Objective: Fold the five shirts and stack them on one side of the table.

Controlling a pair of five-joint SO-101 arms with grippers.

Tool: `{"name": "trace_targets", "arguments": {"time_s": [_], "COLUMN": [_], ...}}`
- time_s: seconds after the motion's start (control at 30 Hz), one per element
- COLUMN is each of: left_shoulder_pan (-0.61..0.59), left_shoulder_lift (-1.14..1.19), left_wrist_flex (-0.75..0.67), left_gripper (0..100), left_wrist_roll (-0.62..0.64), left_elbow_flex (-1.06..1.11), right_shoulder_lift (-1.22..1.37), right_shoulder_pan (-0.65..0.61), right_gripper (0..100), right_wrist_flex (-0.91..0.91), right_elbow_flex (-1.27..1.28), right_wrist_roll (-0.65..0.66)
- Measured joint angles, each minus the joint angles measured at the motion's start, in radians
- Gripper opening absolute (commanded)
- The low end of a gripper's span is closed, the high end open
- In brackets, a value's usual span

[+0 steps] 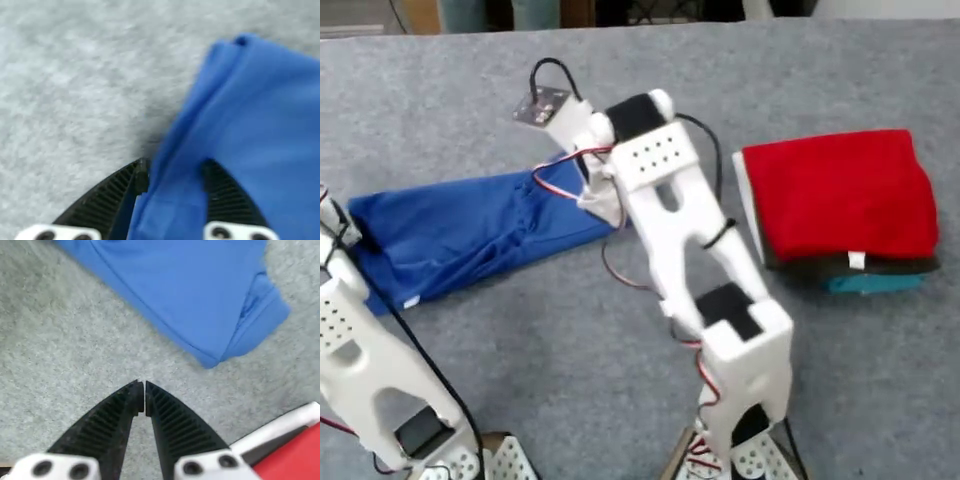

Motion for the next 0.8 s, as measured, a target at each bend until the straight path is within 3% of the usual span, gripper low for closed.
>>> {"name": "trace_targets", "arguments": {"time_s": [0.37, 0.63, 0.8], "left_shoulder_pan": [0.014, -0.178, -0.172], "left_shoulder_lift": [0.08, 0.087, 0.012], "left_wrist_flex": [0.186, 0.212, 0.213], "left_gripper": [3, 3, 3], "left_wrist_roll": [-0.097, -0.144, -0.147], "left_elbow_flex": [-0.201, -0.359, -0.353], "right_shoulder_lift": [-0.106, -0.212, -0.296], "right_shoulder_pan": [0.0, 0.068, 0.158], "right_gripper": [1.5, 1.5, 1.5], "right_wrist_flex": [0.002, 0.003, 0.003], "right_elbow_flex": [0.0, 0.0, 0.003], "right_wrist_roll": [0.0, 0.046, 0.15]}}
